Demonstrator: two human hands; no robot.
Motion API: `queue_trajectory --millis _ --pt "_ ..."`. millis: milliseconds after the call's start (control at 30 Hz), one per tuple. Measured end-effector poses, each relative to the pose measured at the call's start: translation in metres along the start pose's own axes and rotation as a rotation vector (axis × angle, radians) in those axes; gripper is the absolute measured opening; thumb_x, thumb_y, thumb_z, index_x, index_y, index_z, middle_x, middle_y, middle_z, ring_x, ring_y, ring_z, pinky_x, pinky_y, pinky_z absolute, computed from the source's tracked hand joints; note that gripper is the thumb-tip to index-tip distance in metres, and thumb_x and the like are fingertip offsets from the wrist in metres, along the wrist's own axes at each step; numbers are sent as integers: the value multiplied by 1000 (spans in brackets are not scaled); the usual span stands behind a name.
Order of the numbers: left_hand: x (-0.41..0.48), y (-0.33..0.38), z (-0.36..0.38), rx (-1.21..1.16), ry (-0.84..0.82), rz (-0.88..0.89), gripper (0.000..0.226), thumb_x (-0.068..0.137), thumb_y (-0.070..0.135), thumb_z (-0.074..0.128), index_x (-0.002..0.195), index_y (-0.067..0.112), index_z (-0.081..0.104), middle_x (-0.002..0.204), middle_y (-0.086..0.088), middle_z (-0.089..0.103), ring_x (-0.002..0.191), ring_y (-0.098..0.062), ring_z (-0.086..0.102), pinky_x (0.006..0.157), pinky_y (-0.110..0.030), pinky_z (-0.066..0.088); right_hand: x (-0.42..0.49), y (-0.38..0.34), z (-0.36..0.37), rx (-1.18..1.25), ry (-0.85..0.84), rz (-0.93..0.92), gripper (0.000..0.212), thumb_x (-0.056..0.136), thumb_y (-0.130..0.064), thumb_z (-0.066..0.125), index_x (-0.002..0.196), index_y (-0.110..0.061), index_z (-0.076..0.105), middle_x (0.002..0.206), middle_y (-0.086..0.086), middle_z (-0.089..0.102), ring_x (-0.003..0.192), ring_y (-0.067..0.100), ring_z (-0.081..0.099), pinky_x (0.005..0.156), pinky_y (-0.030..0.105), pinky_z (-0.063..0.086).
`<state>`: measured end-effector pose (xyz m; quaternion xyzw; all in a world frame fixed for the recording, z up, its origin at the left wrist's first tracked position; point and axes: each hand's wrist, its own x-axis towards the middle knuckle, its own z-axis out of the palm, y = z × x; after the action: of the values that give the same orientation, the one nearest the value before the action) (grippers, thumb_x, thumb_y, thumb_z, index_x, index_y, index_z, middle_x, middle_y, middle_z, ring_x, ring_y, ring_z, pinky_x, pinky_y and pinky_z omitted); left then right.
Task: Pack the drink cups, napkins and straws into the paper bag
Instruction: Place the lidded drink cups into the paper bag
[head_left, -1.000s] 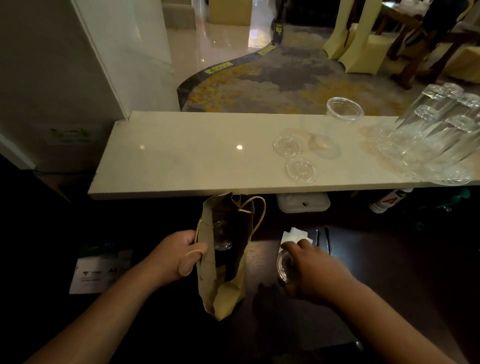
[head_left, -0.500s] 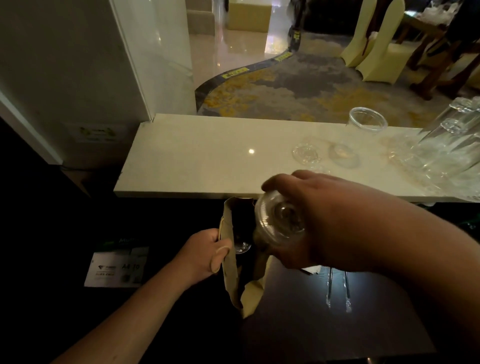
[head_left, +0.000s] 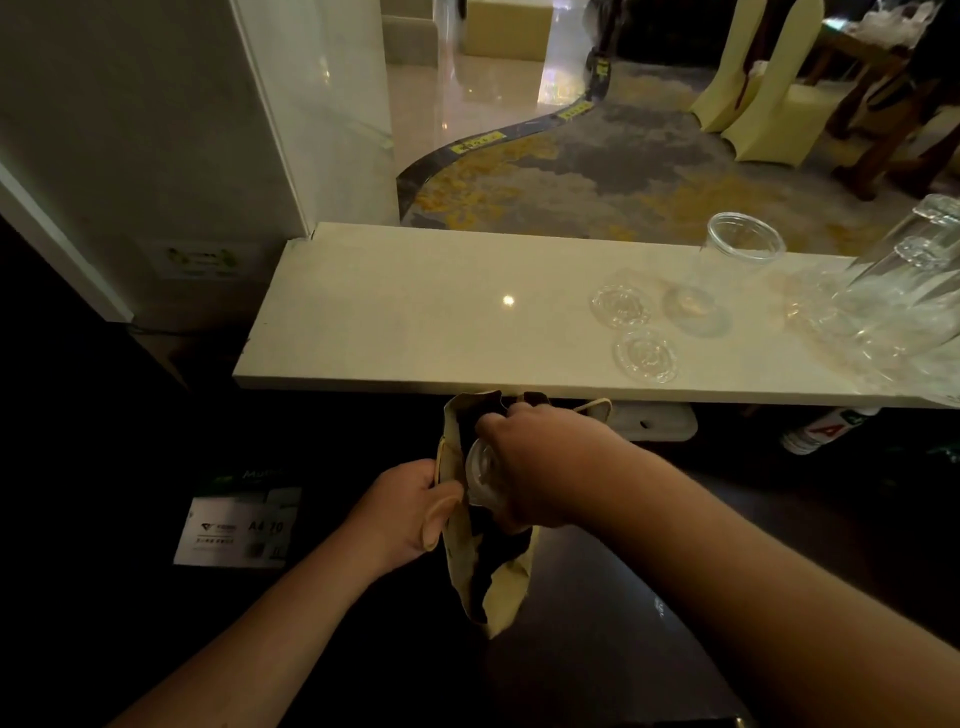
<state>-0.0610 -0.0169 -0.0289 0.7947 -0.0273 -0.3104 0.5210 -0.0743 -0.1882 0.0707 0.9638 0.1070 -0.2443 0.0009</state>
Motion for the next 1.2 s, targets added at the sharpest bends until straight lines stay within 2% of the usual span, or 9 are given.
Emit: queue_trajectory --millis 167,400,533,667,767,833,933,1067,1200 --pt "2 0 -8 75 10 17 36 70 46 58 76 12 69 86 -19 74 79 -38 70 69 -46 54 21 1 25 22 -44 0 85 73 -45 86 143 -23 44 126 6 57 111 27 59 82 39 55" --pt "6 0 -16 198 85 4 44 62 54 52 71 12 62 78 -21 69 65 -26 58 63 -38 43 35 0 56 40 -52 15 89 76 -44 85 147 -20 38 126 9 56 109 29 60 88 43 58" --pt "3 2 -18 350 183 -29 30 71 48 53 61 19 52 68 -4 59 63 -22 53 59 -33 39 35 4 62 26 -47 14 86 78 -45 82 147 -19 38 122 8 57 105 28 60 84 40 58" --pt "-1 4 -17 512 272 -27 32 82 42 56 64 16 50 70 -4 59 62 -23 55 55 -30 35 36 7 66 16 -42 20 82 82 -43 79 148 -19 37 122 9 57 103 27 61 82 39 57" --pt "2 -1 -17 425 211 -25 33 74 47 53 66 15 56 75 -10 65 72 -32 63 59 -33 41 36 4 69 15 -52 -1 79 84 -41 77 148 -19 37 123 9 57 104 28 60 83 39 57" --pt "4 -3 -17 364 170 -22 32 73 48 52 68 17 59 80 -13 68 72 -31 62 62 -36 43 37 -1 74 26 -65 -22 74 86 -40 75 147 -19 38 126 10 57 108 30 59 85 41 56" --pt "6 -4 -16 324 135 -10 30 77 46 54 71 17 64 78 -10 68 74 -30 63 65 -37 46 43 -9 83 67 -102 -32 64 93 -36 68 147 -19 40 130 13 56 111 32 59 87 44 55" --pt "6 -4 -16 293 129 -7 35 68 50 51 68 18 65 74 -5 68 73 -28 64 65 -36 47 51 -16 91 85 -184 -10 65 95 -31 65 151 -16 36 134 17 52 116 37 57 91 49 54" --pt "5 -5 -17 280 106 7 37 66 50 50 69 16 66 75 -6 69 81 -35 67 65 -34 45 59 -21 97 121 -247 21 63 94 -31 66 148 -15 39 132 15 55 114 37 59 93 53 55"
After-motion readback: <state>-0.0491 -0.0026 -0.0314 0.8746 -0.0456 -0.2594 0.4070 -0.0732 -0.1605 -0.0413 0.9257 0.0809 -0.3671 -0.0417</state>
